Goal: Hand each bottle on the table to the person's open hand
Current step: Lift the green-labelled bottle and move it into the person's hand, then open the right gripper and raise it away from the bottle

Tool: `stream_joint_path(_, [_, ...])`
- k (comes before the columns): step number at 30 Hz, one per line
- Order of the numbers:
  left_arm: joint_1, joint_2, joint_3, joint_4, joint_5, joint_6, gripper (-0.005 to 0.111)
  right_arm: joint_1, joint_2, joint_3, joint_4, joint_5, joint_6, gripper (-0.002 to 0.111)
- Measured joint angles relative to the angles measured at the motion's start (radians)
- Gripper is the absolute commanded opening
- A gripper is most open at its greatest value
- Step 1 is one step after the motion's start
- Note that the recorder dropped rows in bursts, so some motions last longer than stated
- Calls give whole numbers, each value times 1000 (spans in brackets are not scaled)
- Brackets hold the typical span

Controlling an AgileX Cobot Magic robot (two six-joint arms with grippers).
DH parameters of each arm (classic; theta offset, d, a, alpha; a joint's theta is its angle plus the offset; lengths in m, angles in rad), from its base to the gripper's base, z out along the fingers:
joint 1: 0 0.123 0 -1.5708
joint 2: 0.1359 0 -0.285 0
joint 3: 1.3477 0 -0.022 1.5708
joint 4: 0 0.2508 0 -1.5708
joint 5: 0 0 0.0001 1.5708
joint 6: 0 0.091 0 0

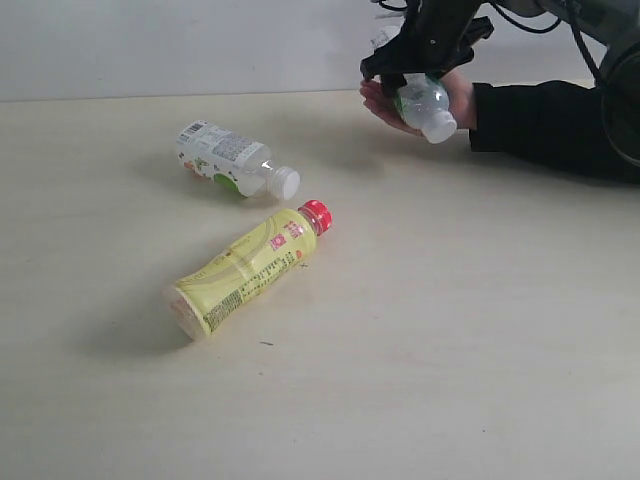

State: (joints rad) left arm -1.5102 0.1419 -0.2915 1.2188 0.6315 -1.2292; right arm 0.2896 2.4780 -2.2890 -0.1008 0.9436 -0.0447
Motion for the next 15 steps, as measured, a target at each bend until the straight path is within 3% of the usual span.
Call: stream_joint_path(15, [0, 0, 0, 0, 0, 0, 2, 0, -16, 0, 0, -19, 15, 70])
